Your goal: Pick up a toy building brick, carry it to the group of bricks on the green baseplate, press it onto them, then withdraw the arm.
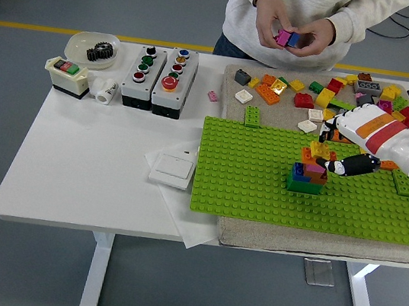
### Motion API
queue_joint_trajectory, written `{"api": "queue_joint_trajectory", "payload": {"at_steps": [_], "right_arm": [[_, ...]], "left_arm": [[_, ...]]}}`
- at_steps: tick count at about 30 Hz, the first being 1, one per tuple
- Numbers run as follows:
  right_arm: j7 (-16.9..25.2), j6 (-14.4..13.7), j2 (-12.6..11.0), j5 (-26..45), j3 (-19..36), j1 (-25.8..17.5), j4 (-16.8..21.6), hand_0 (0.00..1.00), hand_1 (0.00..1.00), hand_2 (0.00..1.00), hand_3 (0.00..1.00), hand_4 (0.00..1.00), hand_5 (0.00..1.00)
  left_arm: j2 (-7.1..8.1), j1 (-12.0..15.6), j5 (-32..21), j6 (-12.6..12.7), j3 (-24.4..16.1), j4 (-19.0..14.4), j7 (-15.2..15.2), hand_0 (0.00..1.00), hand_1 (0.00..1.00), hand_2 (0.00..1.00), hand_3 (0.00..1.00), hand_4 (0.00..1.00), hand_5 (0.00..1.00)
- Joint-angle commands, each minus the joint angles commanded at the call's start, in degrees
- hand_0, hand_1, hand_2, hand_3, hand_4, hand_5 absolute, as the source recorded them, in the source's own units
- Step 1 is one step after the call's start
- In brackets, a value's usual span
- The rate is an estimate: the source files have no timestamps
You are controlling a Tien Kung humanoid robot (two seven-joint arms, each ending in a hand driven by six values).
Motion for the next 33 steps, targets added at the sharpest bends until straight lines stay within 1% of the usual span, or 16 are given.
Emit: {"api": "queue_joint_trajectory", "payload": {"at_steps": [10,33], "right_arm": [[0.2,-0.2,0.0,-0.9,-1.0,0.8,-1.2,0.454,0.458,0.528,0.518,0.754,0.426],[0.5,-0.5,0.2,-1.9,-1.6,1.0,-2.1,0.453,0.465,0.538,0.525,0.756,0.424]], "left_arm": [[0.1,-0.1,0.0,-0.1,0.1,0.0,0.0,0.825,0.818,0.797,0.613,0.694,0.607],[-0.02,0.1,0.0,0.1,-0.2,0.0,-0.1,0.828,0.823,0.799,0.613,0.694,0.608]]}}
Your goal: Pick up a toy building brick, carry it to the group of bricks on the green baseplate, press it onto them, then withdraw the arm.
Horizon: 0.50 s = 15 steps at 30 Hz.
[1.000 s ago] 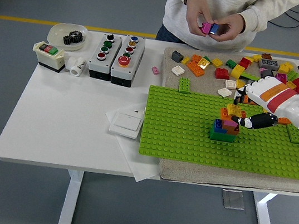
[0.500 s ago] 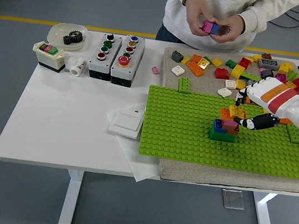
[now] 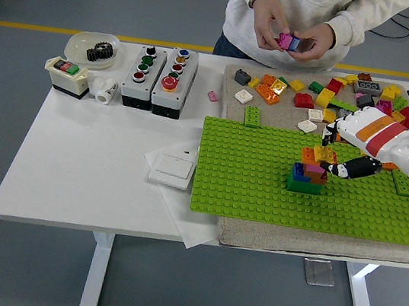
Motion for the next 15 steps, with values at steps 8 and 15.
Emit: {"api": "queue_joint_trajectory", "payload": {"at_steps": [8,15], "right_arm": [[0.1,0.1,0.0,0.1,0.3,0.0,0.1,0.45,0.468,0.55,0.534,0.762,0.412],[0.2,0.2,0.0,0.2,0.3,0.0,0.2,0.443,0.475,0.558,0.539,0.767,0.411]], "left_arm": [[0.03,-0.1,0.0,0.0,0.1,0.0,0.1,0.827,0.823,0.799,0.612,0.694,0.608],[0.05,-0.2,0.0,0.1,0.1,0.0,0.2,0.827,0.823,0.798,0.613,0.694,0.608]]}}
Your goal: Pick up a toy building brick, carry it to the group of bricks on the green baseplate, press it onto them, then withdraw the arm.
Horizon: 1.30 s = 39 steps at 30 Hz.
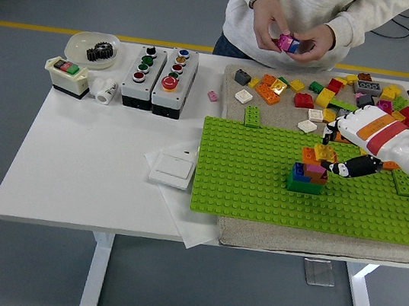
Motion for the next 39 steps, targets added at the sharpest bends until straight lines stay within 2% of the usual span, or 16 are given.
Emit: {"api": "queue_joint_trajectory", "payload": {"at_steps": [36,39], "right_arm": [[0.1,0.7,0.8,0.6,0.2,0.2,-0.9,0.439,0.496,0.596,0.566,0.8,0.399],[0.2,0.8,0.8,0.7,0.2,0.2,-0.7,0.441,0.508,0.623,0.583,0.813,0.398]], "left_arm": [[0.06,-0.3,0.0,0.1,0.0,0.0,0.0,0.828,0.824,0.797,0.612,0.694,0.608],[0.06,-0.3,0.0,0.1,0.0,0.0,0.0,0.827,0.823,0.797,0.613,0.694,0.607]]}}
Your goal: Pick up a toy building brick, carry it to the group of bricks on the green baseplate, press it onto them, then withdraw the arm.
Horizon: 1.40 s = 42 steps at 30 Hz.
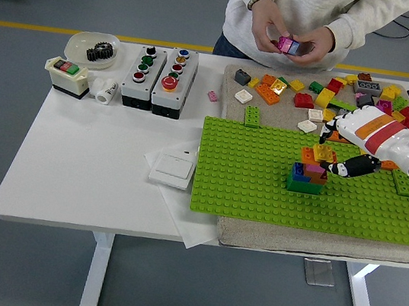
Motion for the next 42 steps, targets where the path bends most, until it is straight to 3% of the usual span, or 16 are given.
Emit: {"api": "queue_joint_trajectory", "payload": {"at_steps": [17,27,28,33,34,42], "right_arm": [[0.1,0.5,-0.2,0.2,1.2,-0.7,1.1,0.444,0.518,0.642,0.603,0.836,0.396],[-1.4,1.7,-3.4,2.3,7.9,-4.9,8.2,0.45,0.533,0.663,0.629,0.862,0.404],[-1.6,1.8,-3.8,2.6,8.4,-5.3,8.9,0.51,0.578,0.687,0.632,0.89,0.444],[-2.4,2.4,-5.1,3.8,10.0,-7.4,11.4,0.51,0.578,0.687,0.632,0.89,0.444],[-2.5,2.4,-5.3,3.9,10.1,-7.7,11.7,0.615,0.63,0.704,0.622,0.876,0.562],[-2.2,2.2,-5.9,4.1,10.1,-9.8,12.2,0.659,0.652,0.71,0.617,0.853,0.584]], "left_arm": [[-0.12,0.4,0.0,0.0,-0.3,0.0,-0.1,0.828,0.823,0.797,0.613,0.693,0.607],[-0.14,0.7,0.0,0.0,-0.7,0.0,-0.1,0.829,0.824,0.797,0.613,0.693,0.607],[-0.14,0.7,0.0,0.0,-0.8,0.0,-0.1,0.829,0.825,0.798,0.613,0.693,0.607],[-0.15,0.7,0.0,0.0,-0.9,0.0,-0.2,0.829,0.825,0.798,0.613,0.693,0.607],[-0.15,0.7,0.0,0.0,-0.8,0.1,-0.2,0.827,0.824,0.797,0.613,0.694,0.607],[-0.23,0.7,0.0,0.1,-0.7,0.1,-0.2,0.827,0.825,0.799,0.613,0.694,0.607]]}}
